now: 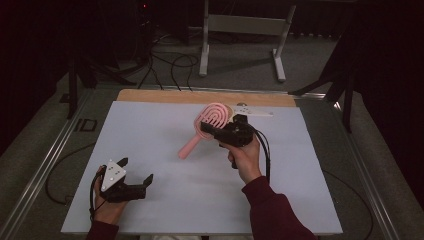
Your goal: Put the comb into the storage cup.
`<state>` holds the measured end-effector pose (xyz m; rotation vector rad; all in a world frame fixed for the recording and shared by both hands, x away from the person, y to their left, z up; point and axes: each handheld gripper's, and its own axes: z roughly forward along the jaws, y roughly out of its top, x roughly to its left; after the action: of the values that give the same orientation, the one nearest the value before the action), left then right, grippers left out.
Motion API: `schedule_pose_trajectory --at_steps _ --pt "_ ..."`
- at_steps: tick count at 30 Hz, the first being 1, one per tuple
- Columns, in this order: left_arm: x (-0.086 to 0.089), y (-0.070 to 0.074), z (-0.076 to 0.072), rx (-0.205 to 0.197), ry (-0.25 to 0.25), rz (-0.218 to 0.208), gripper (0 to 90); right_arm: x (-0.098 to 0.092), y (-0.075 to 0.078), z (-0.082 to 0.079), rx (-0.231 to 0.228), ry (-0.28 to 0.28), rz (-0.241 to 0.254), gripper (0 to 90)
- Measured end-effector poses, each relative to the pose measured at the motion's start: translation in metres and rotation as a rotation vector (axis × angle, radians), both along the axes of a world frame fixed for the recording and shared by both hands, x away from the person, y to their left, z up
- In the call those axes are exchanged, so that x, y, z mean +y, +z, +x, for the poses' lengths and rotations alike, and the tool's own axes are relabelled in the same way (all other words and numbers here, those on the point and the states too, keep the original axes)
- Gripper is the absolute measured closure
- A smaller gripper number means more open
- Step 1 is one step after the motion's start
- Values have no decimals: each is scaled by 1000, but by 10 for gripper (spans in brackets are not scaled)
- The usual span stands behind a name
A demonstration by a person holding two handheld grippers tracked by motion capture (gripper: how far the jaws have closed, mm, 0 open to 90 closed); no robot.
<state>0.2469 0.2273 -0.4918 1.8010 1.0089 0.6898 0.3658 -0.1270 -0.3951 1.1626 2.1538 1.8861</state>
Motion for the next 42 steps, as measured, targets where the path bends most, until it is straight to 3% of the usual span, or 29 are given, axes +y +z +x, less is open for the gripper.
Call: schedule_pose_trajectory --at_steps 26,42 --pt "0 -1 0 -4 -3 -8 1 -13 -3 13 -2 -52 -14 640" --pt "0 -1 0 -4 -2 -11 1 -18 7 22 -8 -91 -28 640"
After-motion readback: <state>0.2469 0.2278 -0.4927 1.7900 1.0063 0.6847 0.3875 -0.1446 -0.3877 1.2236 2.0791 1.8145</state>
